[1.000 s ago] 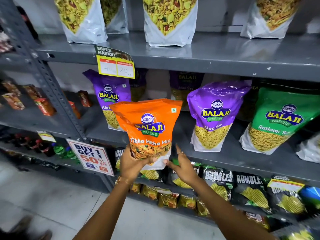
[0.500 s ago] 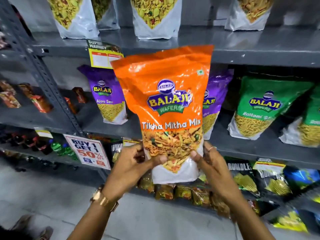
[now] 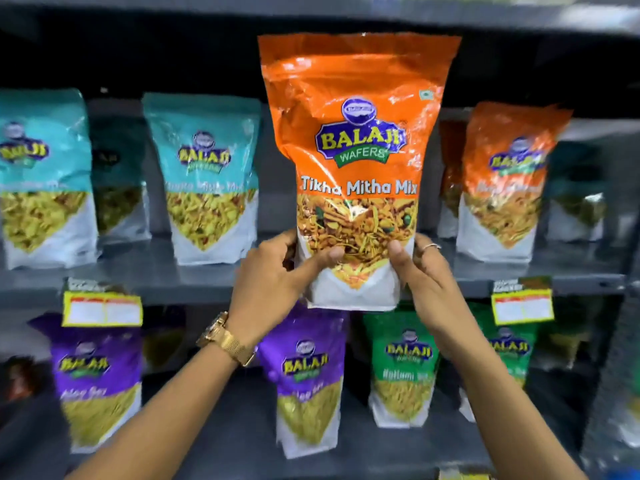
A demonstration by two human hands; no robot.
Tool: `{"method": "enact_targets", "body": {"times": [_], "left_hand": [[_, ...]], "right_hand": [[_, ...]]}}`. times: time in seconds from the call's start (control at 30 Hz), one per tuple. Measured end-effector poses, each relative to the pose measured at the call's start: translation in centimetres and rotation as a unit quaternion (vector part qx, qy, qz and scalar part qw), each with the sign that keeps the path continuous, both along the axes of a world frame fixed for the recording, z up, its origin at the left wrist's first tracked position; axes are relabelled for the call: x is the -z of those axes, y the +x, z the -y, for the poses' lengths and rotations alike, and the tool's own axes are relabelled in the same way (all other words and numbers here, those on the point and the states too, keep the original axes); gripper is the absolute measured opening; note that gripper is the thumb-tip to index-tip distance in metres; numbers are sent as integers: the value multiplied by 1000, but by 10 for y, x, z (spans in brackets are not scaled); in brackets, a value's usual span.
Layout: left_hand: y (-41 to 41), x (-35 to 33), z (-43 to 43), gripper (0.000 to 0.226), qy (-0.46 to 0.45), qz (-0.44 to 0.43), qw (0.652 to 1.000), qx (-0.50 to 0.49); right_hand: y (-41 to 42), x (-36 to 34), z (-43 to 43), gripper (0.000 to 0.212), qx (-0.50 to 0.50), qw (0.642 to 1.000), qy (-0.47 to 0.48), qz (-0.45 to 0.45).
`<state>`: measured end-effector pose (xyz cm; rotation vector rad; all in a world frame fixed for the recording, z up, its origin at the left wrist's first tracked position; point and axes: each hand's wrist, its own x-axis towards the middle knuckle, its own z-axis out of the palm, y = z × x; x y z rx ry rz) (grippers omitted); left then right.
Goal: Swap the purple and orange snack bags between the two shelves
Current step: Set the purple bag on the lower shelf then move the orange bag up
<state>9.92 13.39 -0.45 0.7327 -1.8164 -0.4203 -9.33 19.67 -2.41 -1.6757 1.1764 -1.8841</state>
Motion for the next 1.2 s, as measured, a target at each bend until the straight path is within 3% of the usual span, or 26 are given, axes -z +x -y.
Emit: {"method": "enact_targets", "body": {"times": [0.17, 0.27, 0.37, 0.47, 0.63, 0.73, 0.8, 0.97, 1.2], "left_hand": [[-36, -18, 47, 67, -51, 50, 995, -65], [-57, -14, 83, 62, -18, 78, 996, -47], [-78, -11, 111, 74, 15, 113, 993, -22], [-97, -10, 131, 66, 46, 140, 989, -7], [-117, -8, 150, 74, 88, 176, 980, 31], [-123, -2, 149, 104, 85, 207, 974, 39], [-123, -1, 150, 112, 77, 187, 978, 43], [-119, -2, 155, 99, 70, 196, 978, 7], [-115, -4, 154, 92, 72, 201, 977, 24]], "right_hand": [[-34, -32, 53, 29, 1, 1000, 17, -2], [-54, -25, 89, 32, 11, 999, 39, 17], [-71, -15, 115, 35, 35, 997, 60, 33], [-84, -10, 135, 39, 40, 995, 67, 56], [-95, -14, 158, 42, 44, 994, 86, 45], [-101, -12, 167, 40, 62, 992, 97, 51], [-106, -9, 171, 40, 49, 990, 115, 58], [-105, -8, 171, 62, 29, 992, 123, 19], [-108, -2, 173, 47, 78, 989, 122, 10]]}}
